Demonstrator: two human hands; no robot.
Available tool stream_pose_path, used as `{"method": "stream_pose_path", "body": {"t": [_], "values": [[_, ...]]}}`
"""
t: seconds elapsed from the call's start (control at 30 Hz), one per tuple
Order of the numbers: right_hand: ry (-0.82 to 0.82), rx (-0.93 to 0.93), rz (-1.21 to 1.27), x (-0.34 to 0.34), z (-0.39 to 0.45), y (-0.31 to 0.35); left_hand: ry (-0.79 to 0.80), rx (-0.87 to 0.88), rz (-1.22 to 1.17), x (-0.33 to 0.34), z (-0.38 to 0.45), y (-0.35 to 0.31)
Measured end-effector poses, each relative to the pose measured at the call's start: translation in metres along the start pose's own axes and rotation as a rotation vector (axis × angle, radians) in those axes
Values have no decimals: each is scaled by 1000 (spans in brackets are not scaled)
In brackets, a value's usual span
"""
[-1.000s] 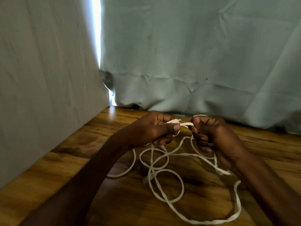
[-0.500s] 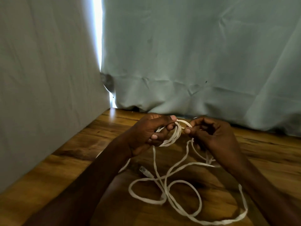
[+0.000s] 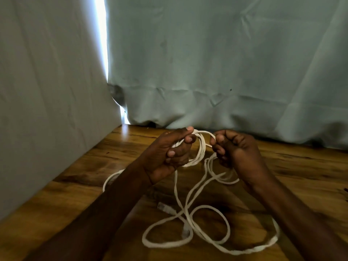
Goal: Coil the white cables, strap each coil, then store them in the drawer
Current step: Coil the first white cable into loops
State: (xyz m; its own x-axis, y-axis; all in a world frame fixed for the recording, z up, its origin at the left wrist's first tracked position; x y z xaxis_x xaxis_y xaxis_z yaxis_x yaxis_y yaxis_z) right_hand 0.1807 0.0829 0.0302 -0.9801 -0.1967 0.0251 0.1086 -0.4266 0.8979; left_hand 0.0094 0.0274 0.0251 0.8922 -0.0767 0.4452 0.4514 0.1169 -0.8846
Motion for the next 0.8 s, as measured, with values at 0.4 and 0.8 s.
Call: {"method": "stream_pose_path", "body": {"t": [0.4, 0.8], "values": [[-100, -371, -660, -13, 0, -18, 26, 106, -573, -27, 9, -16], [-335, -646, -853, -26, 7, -10, 44, 119, -708, -29, 7, -18]]}}
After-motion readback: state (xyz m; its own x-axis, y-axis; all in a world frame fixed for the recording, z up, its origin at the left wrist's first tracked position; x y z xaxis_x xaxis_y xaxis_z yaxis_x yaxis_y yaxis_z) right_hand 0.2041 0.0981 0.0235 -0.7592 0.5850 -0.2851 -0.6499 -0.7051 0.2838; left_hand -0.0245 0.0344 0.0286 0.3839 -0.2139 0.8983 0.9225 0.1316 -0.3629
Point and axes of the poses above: each hand's wrist, its own z-axis towards the middle knuckle, its own x-axis out of the palm, y = z × x, the point moved 3 cm from there along z, towards the middle knuckle, and after that the axes turned 14 degrees about -y, right-handed, at the moved point
